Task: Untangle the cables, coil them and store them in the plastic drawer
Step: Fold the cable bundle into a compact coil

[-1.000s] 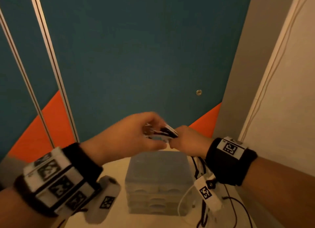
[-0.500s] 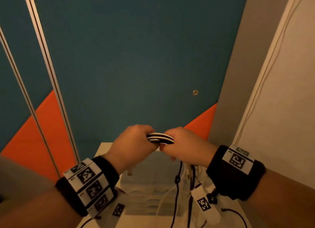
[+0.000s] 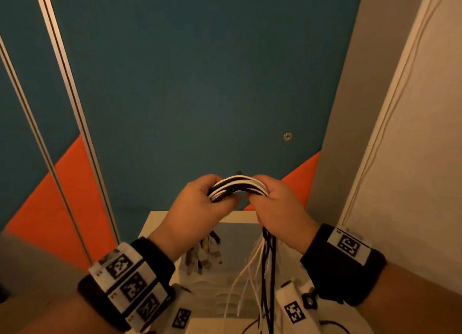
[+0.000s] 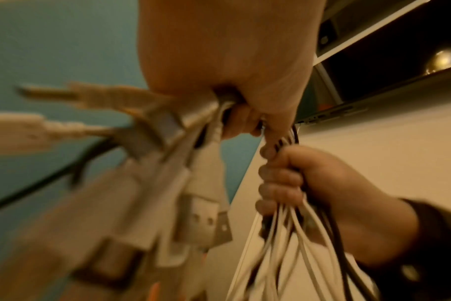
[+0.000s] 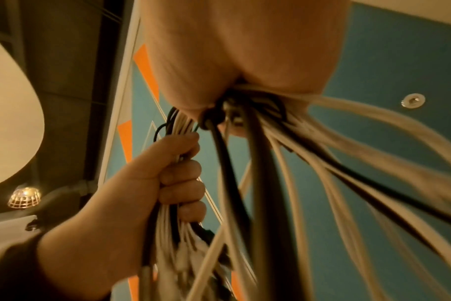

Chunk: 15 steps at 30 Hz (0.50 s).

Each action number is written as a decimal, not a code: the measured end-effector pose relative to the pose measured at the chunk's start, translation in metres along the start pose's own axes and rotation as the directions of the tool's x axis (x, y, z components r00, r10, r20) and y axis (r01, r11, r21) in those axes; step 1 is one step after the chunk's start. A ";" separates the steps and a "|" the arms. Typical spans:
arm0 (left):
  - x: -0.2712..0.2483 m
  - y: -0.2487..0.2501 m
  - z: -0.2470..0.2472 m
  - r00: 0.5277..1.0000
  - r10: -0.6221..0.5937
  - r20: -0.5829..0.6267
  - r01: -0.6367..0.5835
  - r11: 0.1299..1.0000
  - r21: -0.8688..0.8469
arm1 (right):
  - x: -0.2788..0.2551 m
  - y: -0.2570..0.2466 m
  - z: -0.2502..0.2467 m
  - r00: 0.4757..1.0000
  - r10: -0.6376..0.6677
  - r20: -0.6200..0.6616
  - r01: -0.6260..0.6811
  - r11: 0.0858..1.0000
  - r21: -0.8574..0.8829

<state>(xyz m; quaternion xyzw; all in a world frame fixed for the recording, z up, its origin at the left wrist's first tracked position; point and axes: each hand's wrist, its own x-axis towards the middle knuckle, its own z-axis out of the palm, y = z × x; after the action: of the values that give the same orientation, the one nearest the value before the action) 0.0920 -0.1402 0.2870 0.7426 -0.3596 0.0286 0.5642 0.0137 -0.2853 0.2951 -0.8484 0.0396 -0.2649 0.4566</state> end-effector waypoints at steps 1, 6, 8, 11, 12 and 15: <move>-0.005 0.000 0.004 1.000 0.015 -0.006 -0.015 0.999 -0.051 | 0.002 -0.005 -0.001 1.000 -0.006 -0.030 0.007 0.999 0.034; -0.026 0.000 0.023 0.999 0.016 0.045 -0.001 0.952 -0.307 | 0.006 -0.028 -0.001 0.995 0.015 -0.098 0.001 0.986 0.166; -0.030 0.000 0.029 0.997 0.023 0.069 0.003 0.933 -0.361 | 0.006 -0.033 0.001 0.994 0.040 -0.098 -0.016 0.973 0.229; -0.032 0.001 0.040 0.995 0.045 0.092 -0.004 0.915 -0.403 | 0.004 -0.034 0.004 0.992 0.067 -0.107 -0.038 0.966 0.255; -0.033 0.002 0.042 0.995 0.041 0.092 0.000 0.916 -0.402 | 0.003 -0.034 0.004 0.991 0.084 -0.105 -0.052 0.960 0.274; -0.036 0.006 0.047 0.993 0.016 0.117 0.035 0.907 -0.419 | 0.001 -0.034 0.005 0.989 0.118 -0.086 -0.085 0.944 0.318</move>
<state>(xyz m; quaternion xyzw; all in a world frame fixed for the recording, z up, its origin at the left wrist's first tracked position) 0.0453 -0.1629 0.2587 0.6059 -0.3865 -0.0962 0.6887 0.0105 -0.2622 0.3206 -0.7471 0.0645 -0.2877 0.5958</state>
